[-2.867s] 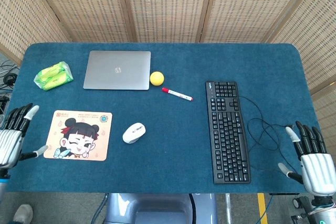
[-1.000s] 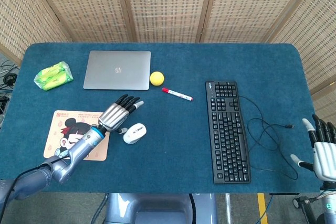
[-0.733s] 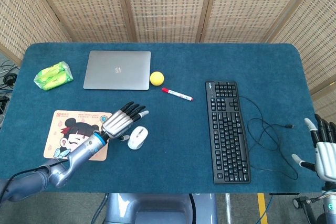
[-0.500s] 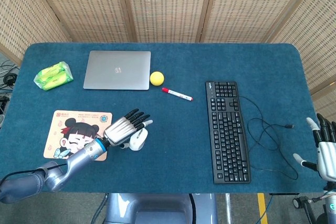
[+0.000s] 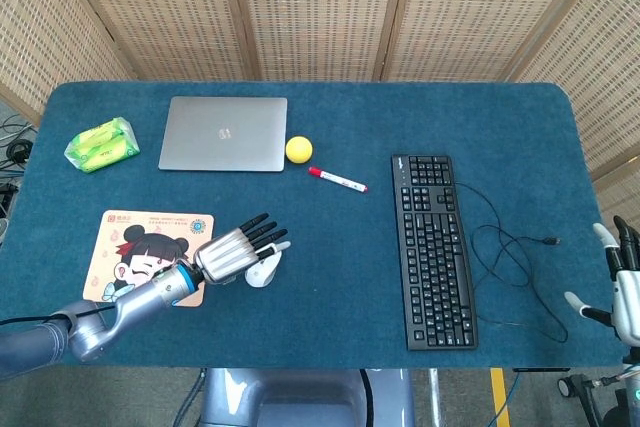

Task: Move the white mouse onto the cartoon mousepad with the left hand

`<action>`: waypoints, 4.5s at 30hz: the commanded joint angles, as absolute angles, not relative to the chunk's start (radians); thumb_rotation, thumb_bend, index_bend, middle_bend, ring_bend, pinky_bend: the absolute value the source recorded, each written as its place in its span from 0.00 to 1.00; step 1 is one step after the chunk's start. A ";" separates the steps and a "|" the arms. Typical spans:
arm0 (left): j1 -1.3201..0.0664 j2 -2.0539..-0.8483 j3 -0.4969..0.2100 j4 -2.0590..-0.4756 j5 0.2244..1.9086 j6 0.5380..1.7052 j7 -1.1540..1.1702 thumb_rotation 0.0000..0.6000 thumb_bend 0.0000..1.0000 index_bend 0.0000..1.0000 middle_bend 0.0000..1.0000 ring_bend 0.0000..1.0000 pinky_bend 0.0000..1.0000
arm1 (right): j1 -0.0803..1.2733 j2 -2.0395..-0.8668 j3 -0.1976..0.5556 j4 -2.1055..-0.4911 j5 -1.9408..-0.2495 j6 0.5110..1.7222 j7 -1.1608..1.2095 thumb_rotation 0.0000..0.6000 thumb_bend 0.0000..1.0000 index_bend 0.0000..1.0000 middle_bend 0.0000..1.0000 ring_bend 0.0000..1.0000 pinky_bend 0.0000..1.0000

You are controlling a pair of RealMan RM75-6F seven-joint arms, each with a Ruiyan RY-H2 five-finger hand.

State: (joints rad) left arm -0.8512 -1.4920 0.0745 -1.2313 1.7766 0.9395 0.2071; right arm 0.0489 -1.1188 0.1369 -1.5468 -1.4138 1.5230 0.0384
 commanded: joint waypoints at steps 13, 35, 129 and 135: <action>-1.000 -1.652 0.275 -0.640 2.160 1.242 -0.010 1.00 0.04 0.00 0.00 0.00 0.00 | 0.051 -1.118 0.148 -1.536 -1.390 1.510 0.050 1.00 0.00 0.09 0.00 0.00 0.00; -1.056 -1.772 0.368 -0.460 2.174 1.264 -0.098 1.00 0.07 0.16 0.02 0.07 0.20 | 0.051 -1.110 0.158 -1.521 -1.366 1.495 0.081 1.00 0.00 0.09 0.00 0.00 0.00; -0.718 -1.637 0.509 -0.078 2.093 1.525 -0.333 1.00 0.20 0.68 0.44 0.44 0.49 | 0.078 -1.200 0.157 -1.492 -1.304 1.463 -0.149 1.00 0.00 0.09 0.00 0.00 0.00; -0.718 -1.642 0.517 -0.078 2.096 1.514 -0.325 1.00 0.15 0.64 0.42 0.44 0.49 | 0.077 -1.199 0.158 -1.491 -1.303 1.463 -0.147 1.00 0.00 0.09 0.00 0.00 0.00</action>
